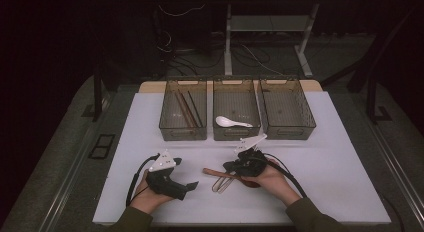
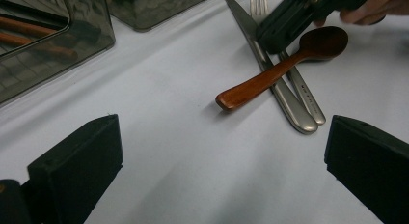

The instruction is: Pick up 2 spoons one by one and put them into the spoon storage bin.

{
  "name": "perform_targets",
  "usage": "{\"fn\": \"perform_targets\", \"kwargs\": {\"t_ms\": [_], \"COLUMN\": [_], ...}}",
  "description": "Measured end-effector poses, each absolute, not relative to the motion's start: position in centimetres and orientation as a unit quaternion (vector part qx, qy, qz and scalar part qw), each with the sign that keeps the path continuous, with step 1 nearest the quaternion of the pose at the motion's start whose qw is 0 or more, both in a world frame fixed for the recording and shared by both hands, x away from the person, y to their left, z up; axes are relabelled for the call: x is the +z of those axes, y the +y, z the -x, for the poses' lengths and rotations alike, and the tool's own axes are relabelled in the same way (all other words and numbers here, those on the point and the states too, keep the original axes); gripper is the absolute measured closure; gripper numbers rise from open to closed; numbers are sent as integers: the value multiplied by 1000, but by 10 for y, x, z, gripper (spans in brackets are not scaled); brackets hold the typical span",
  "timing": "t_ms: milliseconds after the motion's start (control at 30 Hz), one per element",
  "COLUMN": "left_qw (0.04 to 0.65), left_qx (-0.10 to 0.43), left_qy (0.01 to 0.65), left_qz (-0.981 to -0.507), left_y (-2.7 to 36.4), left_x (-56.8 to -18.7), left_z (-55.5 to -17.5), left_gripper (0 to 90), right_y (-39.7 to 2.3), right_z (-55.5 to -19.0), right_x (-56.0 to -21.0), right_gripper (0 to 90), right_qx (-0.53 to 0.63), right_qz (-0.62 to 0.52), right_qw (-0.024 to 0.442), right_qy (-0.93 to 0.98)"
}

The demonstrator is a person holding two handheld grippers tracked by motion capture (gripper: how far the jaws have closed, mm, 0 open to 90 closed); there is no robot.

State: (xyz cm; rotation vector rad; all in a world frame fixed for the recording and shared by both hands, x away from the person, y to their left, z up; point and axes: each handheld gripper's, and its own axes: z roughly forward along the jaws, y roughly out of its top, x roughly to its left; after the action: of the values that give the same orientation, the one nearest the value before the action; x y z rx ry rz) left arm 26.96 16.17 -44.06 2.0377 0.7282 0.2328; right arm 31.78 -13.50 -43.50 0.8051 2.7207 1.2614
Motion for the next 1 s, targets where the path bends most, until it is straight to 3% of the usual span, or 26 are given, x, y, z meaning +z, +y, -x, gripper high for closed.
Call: {"fn": "perform_targets", "kwargs": {"t_ms": [133,333,1000], "left_qw": [468,472,469], "left_qx": [92,91,81], "left_qy": [295,289,286], "left_qz": [-828,-828,-831], "left_y": [161,159,157], "left_x": [-441,-442,-445], "left_z": [-270,-270,-272], "left_gripper": [0,0,0], "right_y": [-155,-180,-200], "right_z": [-318,-310,-290], "right_x": [-425,-421,-444], "right_gripper": [621,479,486], "right_qx": [425,417,364], "right_qz": [-276,-281,-274], "right_qw": [1,11,13], "right_qy": [862,864,890]}}
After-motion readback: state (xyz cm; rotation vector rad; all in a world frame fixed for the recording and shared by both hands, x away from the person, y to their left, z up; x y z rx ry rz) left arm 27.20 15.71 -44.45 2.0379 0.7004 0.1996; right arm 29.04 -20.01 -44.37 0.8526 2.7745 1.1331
